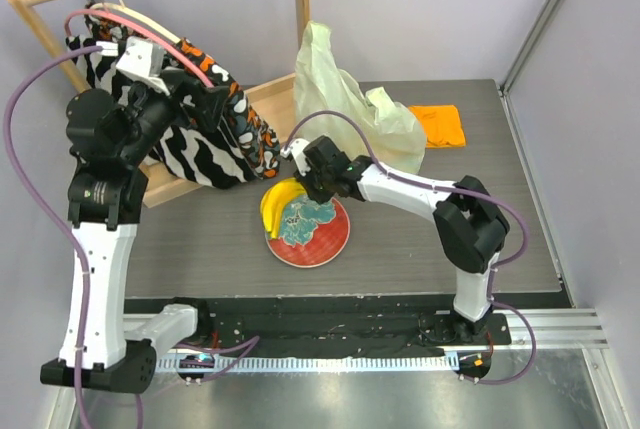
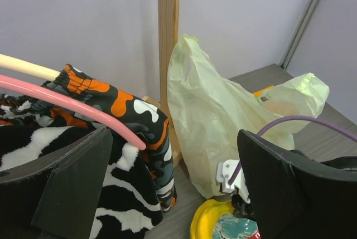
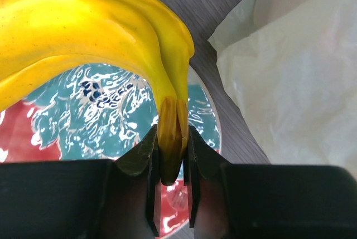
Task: Take the fake fruits out of the plastic bag
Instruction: Place the fake fruit on the plate.
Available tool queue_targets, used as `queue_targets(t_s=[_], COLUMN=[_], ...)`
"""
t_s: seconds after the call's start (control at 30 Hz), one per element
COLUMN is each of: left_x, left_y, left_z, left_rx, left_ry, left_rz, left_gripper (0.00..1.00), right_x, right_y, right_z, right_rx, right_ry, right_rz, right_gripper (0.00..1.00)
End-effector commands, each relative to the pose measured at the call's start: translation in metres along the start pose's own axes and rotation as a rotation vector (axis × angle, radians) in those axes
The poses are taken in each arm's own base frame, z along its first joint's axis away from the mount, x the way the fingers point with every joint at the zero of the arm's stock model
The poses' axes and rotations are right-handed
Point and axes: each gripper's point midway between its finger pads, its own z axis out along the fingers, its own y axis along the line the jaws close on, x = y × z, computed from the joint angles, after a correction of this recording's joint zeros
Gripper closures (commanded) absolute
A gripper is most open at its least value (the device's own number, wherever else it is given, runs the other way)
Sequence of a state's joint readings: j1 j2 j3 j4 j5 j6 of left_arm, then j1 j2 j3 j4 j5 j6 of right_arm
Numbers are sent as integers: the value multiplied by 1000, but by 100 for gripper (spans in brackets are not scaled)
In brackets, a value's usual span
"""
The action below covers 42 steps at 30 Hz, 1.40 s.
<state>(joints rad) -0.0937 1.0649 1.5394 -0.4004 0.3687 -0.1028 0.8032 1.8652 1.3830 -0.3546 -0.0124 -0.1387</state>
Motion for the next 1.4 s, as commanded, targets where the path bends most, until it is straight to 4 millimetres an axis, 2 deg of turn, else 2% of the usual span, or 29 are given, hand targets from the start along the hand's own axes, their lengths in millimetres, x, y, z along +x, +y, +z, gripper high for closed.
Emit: queue_targets(t_s=[0.0,0.17,0.23,0.33,0.53,0.63,0.8,0.9,1.03,1.07,1.1,1.13,1.17,1.27,1.3,1.33,1.37], left_x=[-16,-13,-14,-12,-11,-11,-11,-9,-7,-9,-10,-7,-13,-6,-21,-9,-11], left_y=[-7,-5,-7,-6,-9,-10,-11,-12,-17,-19,-23,-20,-20,-24,-36,-40,-46], left_z=[-14,-15,-16,-16,-15,-13,-10,-7,7,10,14,27,32,63,68,86,93], left_rx=[14,10,16,19,40,56,67,79,135,153,177,187,195,236,275,305,327], left_ry=[-61,-66,-71,-69,-72,-74,-78,-72,-58,-61,-57,-53,-65,-36,-58,-27,-26], left_rz=[11,2,-10,-21,-27,-38,-58,-69,-124,-141,-195,-222,-234,-259,-240,-236,-224], left_gripper=[0,0,0,0,0,0,0,0,0,0,1,1,1,2,2,2,2], right_x=[-13,2,7,16,31,28,19,13,-3,-17,-23,-33,-48,-79,-99,-108,-116], right_y=[-3,-10,-11,-7,3,6,10,11,6,4,1,-2,-6,-22,-27,-33,-38], right_z=[16,25,25,22,13,6,-4,-18,-61,-83,-95,-111,-137,-185,-215,-230,-244], right_rx=[83,142,145,122,101,84,65,56,57,57,59,56,62,79,92,110,129], right_ry=[-59,-26,-14,2,21,10,-10,-13,-23,-74,-97,-136,-204,-345,-429,-471,-508], right_rz=[45,39,33,31,34,43,66,70,37,31,40,49,62,89,85,90,91], right_gripper=[99,98,89,84,51,40,36,35,34,34,34,34,34,35,36,36,37])
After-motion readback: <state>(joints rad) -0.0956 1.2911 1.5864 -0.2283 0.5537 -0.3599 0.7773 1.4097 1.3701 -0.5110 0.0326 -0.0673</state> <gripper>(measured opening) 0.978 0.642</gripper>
